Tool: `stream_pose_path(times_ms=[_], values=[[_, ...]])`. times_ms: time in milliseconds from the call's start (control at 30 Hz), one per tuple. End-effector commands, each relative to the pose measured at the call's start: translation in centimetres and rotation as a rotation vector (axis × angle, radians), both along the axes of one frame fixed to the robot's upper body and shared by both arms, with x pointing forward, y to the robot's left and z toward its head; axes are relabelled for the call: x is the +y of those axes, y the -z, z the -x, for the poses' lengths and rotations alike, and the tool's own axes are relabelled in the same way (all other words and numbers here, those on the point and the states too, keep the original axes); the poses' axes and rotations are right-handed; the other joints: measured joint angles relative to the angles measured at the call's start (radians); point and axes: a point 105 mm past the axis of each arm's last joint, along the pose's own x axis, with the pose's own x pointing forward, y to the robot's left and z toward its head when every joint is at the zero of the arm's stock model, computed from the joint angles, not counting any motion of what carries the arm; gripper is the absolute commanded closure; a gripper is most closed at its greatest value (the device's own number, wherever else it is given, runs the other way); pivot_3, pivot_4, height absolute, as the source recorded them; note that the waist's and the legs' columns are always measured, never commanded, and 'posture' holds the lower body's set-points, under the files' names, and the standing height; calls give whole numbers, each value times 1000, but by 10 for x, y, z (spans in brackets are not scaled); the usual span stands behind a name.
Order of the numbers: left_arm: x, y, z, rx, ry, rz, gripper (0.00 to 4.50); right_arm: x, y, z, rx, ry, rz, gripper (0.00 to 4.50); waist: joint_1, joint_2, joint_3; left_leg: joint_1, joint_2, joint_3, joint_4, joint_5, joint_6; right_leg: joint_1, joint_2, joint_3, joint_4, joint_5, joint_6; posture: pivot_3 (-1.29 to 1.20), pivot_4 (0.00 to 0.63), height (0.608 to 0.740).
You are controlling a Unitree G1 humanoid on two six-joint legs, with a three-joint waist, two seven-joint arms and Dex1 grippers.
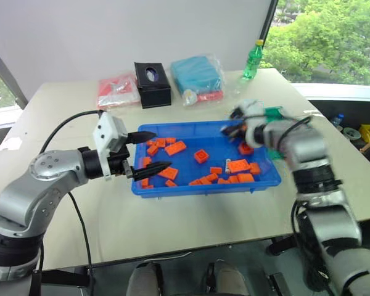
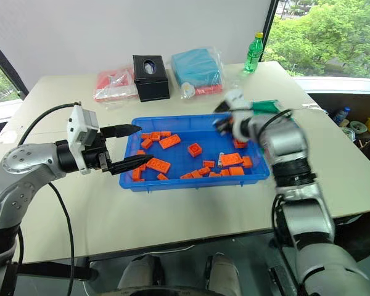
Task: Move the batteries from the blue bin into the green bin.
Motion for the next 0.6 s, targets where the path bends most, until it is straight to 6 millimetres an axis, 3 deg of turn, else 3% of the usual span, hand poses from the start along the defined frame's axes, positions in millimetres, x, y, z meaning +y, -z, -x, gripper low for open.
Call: stream_pose_path(times_ms=[33, 100, 167, 300, 400, 500, 600], values=[[-5, -9, 0, -48, 26, 13, 0, -51, -20, -1, -73, 173, 8, 4439, 0, -2, -1, 1, 0, 0, 0, 0, 0, 1, 0, 0, 0, 0, 0, 0, 150, 608], [-7, -10, -1, -48, 36, 18, 0, -71, -16, 1, -59, 236, 20, 4439, -1, -2, -1, 1, 0, 0, 0, 0, 0, 3, 0, 0, -2, 0, 0, 0, 150, 608], [-9, -10, -2, -48, 47, 21, 0, -76, -8, 3, -27, 244, 7, 4439, -6, -4, -2, 1, 0, 0, 0, 0, 0, 4, -1, 0, -3, -1, -1, 0, 150, 608], [-14, -11, -3, -50, 73, 23, 0, -72, 4, 3, -6, 217, -31, 2442, -10, -2, -2, 2, 0, 0, 1, 0, 0, 7, -1, 0, -3, 0, 1, 0, 150, 608], [-17, -13, -4, -49, 91, 28, 0, -76, -1, 1, -60, 207, 25, 823, -11, -2, -2, 2, 0, -2, 3, 0, 0, 5, -1, 0, -3, 0, 1, 0, 150, 608], [-21, -14, -2, -45, 118, 30, 0, -59, -16, 10, -109, 59, 39, 823, -9, -2, -1, 3, 1, -3, 8, 0, 0, 4, 0, 0, -1, 0, 1, 0, 150, 608], [-23, -14, 0, -41, 132, 26, 0, -28, -22, 25, -101, -117, 30, 823, -7, -2, -1, 3, 1, -3, 11, -1, 1, 0, 0, 0, -1, 0, 0, 0, 150, 608]])
